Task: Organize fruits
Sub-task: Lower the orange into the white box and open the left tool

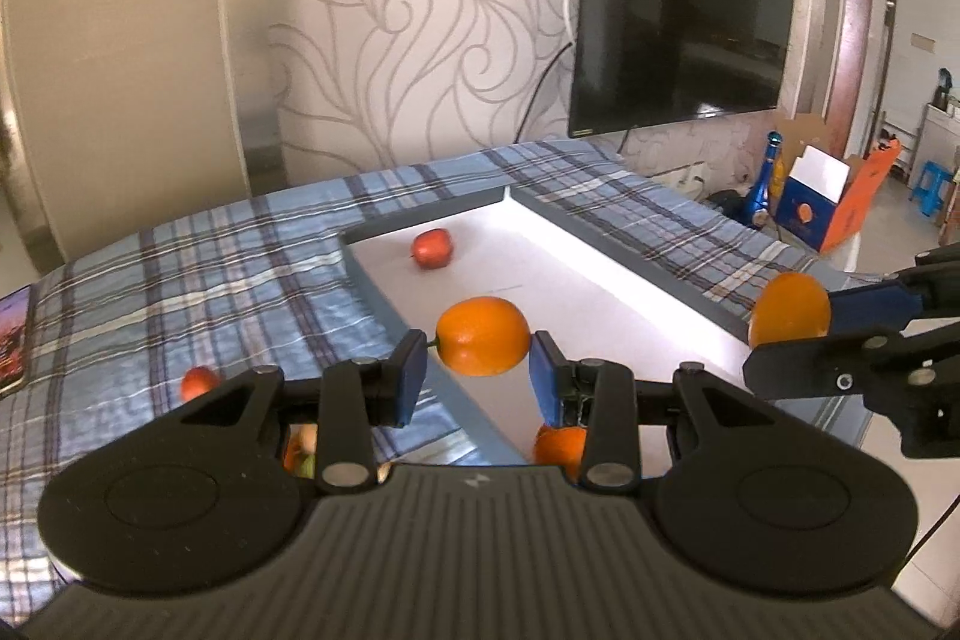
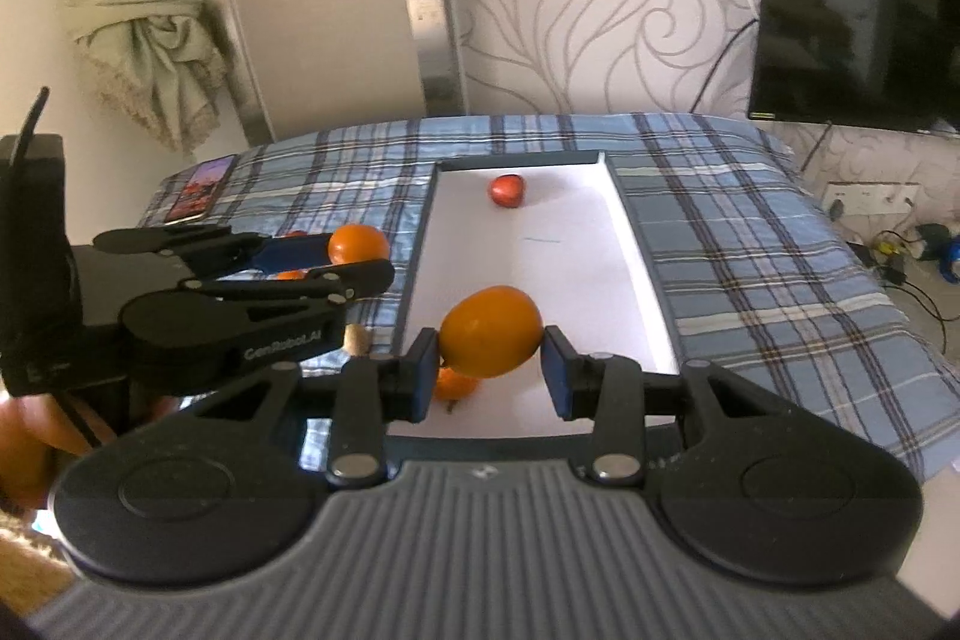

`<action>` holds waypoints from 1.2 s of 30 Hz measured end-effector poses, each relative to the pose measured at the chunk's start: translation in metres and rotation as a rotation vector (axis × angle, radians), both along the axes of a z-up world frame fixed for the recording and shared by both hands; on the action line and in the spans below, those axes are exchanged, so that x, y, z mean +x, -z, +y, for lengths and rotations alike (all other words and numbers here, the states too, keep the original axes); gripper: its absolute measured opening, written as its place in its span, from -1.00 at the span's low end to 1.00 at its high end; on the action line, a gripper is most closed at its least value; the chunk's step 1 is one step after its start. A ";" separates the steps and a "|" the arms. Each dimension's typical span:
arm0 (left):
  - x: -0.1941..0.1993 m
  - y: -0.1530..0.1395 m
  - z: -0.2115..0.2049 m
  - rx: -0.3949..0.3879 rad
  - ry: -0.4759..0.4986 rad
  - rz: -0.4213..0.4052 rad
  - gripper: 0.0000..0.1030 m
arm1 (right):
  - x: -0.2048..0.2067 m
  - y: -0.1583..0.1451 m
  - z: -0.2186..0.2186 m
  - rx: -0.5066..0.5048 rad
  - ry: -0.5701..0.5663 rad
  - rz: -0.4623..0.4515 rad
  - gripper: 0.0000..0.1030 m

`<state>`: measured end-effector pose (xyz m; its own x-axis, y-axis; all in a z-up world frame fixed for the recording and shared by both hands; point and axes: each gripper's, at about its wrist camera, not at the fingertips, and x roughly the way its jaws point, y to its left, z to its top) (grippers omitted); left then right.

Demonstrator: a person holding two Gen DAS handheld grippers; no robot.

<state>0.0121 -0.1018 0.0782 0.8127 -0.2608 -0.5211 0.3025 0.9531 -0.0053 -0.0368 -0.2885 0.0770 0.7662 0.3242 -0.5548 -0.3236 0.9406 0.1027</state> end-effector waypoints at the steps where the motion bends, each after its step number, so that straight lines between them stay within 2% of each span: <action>1: 0.002 0.000 -0.002 -0.001 0.006 0.000 -0.16 | 0.000 0.000 -0.002 0.000 0.008 -0.001 -0.23; 15: 0.052 0.014 -0.038 0.007 0.074 0.038 -0.17 | -0.006 0.002 -0.018 -0.007 0.087 0.005 -0.23; 31: 0.094 0.032 -0.068 0.044 0.083 0.080 -0.15 | -0.012 0.000 -0.021 -0.027 0.141 -0.004 -0.23; 32: 0.095 0.031 -0.069 0.046 0.084 0.080 -0.07 | -0.013 -0.001 -0.021 -0.028 0.142 -0.005 -0.23; 33: 0.095 0.031 -0.069 0.047 0.083 0.078 0.12 | -0.013 -0.001 -0.022 -0.029 0.143 -0.006 -0.23; 36: 0.092 0.026 -0.069 0.038 0.086 0.051 0.20 | -0.014 -0.001 -0.021 -0.032 0.142 -0.006 -0.23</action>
<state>0.1043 -0.1706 0.0518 0.7601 -0.3080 -0.5722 0.3835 0.9235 0.0123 -0.0508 -0.3093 0.0779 0.8063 0.1942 -0.5587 -0.1872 0.9798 0.0705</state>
